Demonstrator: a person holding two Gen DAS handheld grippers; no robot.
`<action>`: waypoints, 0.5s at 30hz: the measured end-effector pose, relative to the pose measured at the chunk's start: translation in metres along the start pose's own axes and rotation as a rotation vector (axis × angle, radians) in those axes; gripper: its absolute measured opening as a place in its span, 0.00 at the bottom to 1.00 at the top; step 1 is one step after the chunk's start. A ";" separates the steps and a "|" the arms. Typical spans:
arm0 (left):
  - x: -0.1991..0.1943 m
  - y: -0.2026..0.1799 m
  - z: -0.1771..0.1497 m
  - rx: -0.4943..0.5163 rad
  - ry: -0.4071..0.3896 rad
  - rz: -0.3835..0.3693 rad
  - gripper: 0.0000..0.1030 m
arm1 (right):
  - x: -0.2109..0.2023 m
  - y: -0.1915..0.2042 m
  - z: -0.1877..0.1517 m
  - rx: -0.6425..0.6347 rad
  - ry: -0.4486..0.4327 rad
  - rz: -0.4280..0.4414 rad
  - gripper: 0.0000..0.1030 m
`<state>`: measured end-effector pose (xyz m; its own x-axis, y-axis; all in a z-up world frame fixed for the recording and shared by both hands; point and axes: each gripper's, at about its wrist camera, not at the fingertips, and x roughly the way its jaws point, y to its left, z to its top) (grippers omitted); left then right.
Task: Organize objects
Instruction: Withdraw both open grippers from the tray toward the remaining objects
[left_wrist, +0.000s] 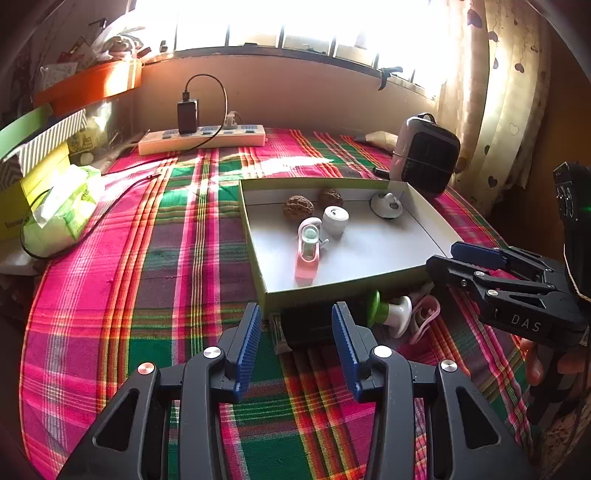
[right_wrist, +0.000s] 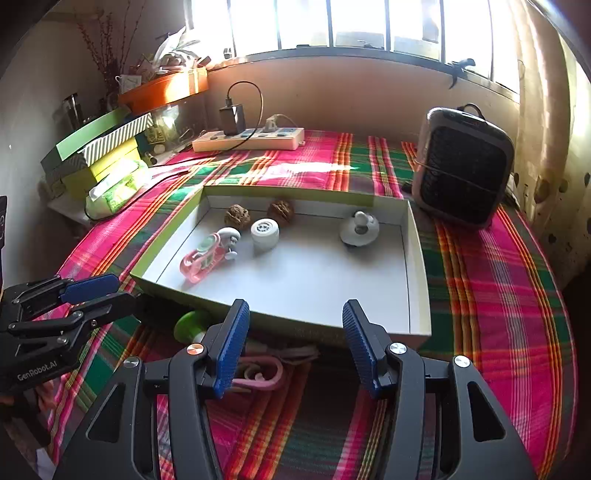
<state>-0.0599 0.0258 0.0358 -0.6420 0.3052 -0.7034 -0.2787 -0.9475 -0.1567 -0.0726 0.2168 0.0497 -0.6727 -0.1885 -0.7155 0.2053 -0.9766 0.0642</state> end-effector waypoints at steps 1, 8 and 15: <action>0.000 0.002 -0.002 -0.002 0.002 -0.008 0.37 | -0.002 -0.002 -0.004 0.011 0.000 -0.004 0.52; 0.013 0.004 -0.009 -0.012 0.040 -0.062 0.38 | -0.005 -0.006 -0.026 0.037 0.028 -0.017 0.52; 0.020 -0.003 -0.005 0.018 0.042 -0.085 0.39 | -0.004 -0.006 -0.033 0.051 0.047 -0.005 0.53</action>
<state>-0.0688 0.0341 0.0190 -0.5855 0.3794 -0.7164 -0.3440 -0.9165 -0.2042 -0.0481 0.2271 0.0291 -0.6394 -0.1797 -0.7476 0.1644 -0.9818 0.0953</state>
